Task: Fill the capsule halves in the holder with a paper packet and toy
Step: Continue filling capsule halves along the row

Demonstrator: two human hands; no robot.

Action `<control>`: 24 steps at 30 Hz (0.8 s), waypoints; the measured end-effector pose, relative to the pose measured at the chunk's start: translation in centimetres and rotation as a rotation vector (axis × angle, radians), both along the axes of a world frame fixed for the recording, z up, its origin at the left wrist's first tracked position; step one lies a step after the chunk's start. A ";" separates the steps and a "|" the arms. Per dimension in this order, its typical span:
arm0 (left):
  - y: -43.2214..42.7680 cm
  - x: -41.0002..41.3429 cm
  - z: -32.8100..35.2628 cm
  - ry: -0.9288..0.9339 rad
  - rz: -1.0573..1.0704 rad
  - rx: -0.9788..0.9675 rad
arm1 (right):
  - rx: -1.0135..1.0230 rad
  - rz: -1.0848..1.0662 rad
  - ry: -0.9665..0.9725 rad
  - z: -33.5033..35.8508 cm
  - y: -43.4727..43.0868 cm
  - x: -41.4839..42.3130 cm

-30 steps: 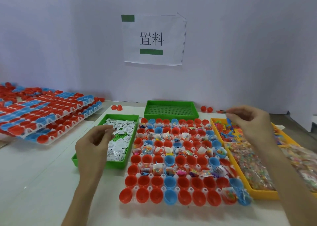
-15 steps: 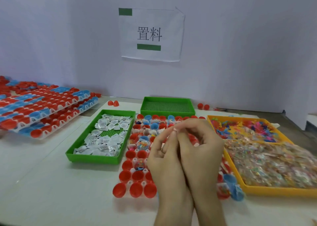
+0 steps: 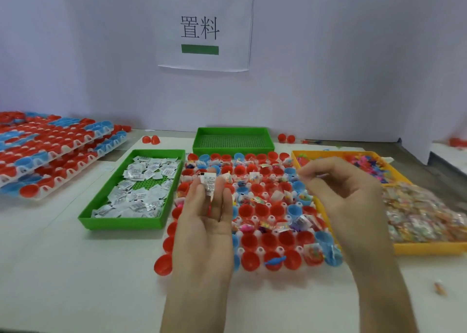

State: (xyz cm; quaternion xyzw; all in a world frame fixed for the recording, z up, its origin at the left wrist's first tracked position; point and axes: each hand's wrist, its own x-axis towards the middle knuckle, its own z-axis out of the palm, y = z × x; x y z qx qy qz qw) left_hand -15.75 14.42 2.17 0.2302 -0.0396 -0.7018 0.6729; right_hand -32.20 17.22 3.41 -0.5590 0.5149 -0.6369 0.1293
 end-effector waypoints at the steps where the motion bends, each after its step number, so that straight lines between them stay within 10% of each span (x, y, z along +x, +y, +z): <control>1: -0.2 0.4 0.0 -0.023 0.029 0.000 | 0.059 0.012 0.085 0.0 0.3 -0.6; 9: -0.2 1.3 0.1 -0.114 0.072 -0.011 | 0.698 0.231 0.597 -1.8 0.7 -2.3; 24: 0.1 1.0 -0.3 -0.197 0.118 -0.041 | 0.768 0.342 0.610 -2.2 0.3 -1.2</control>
